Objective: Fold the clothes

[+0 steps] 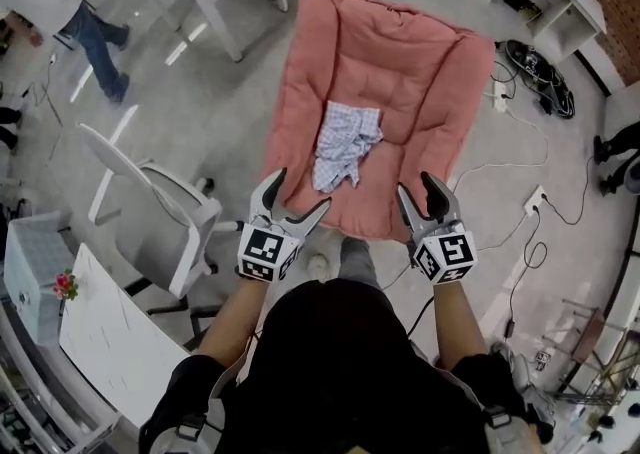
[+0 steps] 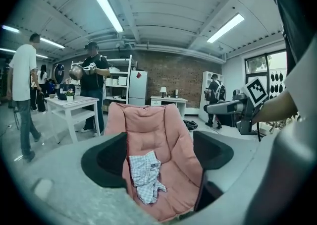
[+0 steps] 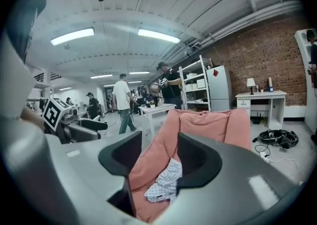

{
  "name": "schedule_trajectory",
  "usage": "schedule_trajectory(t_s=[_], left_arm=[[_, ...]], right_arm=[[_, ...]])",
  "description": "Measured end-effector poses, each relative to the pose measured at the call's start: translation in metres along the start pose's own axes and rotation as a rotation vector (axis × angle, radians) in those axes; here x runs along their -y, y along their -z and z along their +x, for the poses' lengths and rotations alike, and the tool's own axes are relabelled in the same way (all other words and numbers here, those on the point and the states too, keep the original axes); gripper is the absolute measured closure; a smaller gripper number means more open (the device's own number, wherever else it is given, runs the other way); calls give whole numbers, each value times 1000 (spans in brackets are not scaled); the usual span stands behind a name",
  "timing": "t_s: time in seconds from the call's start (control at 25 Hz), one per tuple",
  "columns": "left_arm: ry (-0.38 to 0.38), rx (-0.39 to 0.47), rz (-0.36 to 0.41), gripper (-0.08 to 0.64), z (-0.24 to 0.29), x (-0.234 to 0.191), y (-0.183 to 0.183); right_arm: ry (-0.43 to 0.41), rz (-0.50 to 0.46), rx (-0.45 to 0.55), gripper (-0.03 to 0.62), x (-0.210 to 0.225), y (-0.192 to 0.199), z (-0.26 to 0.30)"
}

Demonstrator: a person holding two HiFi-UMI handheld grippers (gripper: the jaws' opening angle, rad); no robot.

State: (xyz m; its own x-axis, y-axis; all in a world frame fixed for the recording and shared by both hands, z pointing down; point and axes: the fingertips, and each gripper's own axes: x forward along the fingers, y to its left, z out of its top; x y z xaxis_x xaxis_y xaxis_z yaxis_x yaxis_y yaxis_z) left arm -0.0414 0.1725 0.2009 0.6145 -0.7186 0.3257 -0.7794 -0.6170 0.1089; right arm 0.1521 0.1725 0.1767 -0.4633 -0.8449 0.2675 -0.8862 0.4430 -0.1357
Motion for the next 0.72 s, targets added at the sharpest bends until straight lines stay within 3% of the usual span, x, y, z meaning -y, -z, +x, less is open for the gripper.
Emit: schedule_trajectory(t_s=[0.4, 0.72], left_arm=[[-11, -104, 12, 170, 111, -33, 10], [-23, -216, 12, 206, 168, -44, 73]], right_arm=[[-82, -45, -106, 400, 79, 6, 94], [-151, -38, -202, 420, 118, 61, 157]])
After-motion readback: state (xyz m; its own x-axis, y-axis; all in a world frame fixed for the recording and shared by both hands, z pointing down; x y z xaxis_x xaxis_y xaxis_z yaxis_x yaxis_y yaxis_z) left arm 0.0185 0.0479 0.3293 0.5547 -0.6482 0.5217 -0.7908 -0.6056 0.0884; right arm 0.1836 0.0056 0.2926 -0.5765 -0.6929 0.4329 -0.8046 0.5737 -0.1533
